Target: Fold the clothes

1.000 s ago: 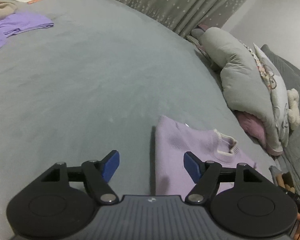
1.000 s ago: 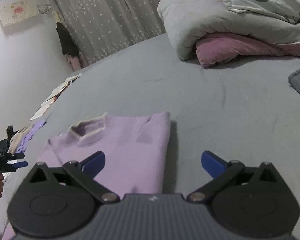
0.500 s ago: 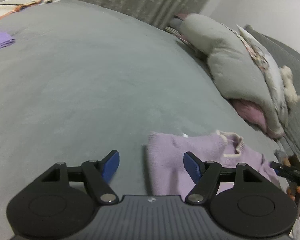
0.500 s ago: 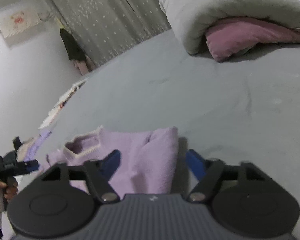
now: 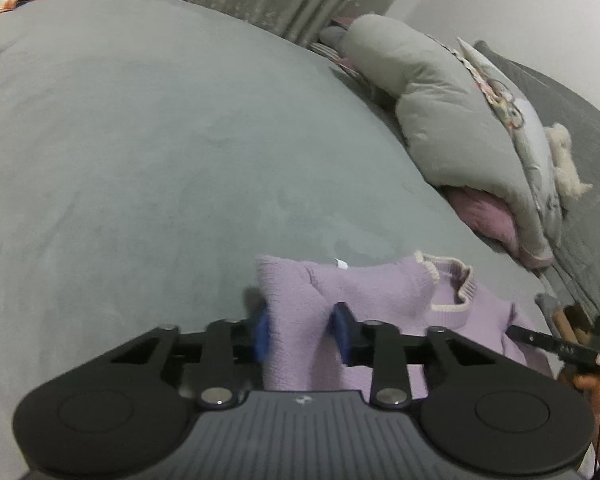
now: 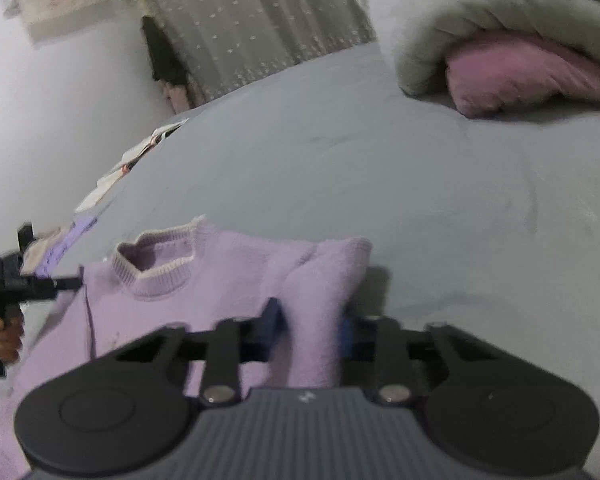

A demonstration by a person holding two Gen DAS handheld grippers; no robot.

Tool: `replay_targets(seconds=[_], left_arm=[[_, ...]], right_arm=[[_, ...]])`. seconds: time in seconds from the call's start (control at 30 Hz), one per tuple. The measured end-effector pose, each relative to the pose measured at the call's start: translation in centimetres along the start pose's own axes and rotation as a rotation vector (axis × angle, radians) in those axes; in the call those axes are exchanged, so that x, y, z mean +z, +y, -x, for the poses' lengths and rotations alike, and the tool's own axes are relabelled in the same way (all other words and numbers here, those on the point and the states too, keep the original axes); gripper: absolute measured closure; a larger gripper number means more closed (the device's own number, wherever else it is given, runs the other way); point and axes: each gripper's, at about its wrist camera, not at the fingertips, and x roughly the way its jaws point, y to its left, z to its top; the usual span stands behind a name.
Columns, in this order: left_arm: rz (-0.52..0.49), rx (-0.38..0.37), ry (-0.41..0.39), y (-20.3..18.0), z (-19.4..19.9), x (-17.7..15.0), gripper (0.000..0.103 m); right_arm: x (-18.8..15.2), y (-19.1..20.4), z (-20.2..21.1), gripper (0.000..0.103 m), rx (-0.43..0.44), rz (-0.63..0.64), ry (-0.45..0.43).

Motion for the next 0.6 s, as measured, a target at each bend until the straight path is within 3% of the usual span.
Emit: replay_targets(seconds=[0.1, 0.43, 0.6], left_arm=[[0.025, 0.038, -0.012, -0.4, 0.6, 0.4, 0.091], [0.028, 0.064, -0.084, -1.8, 2.3, 1.5, 0.094], [0.056, 0.101, -0.056, -0.2, 0.6, 0.6, 0.093]], right_arm=[[0.4, 2.1, 0.5, 0.089, -0.067, 0.089, -0.016], [2.6, 6.6, 3.5, 0.091, -0.187, 0.219, -0.157], [2.0, 6.4, 2.2, 0.091, -0.254, 0.204, -0.113]])
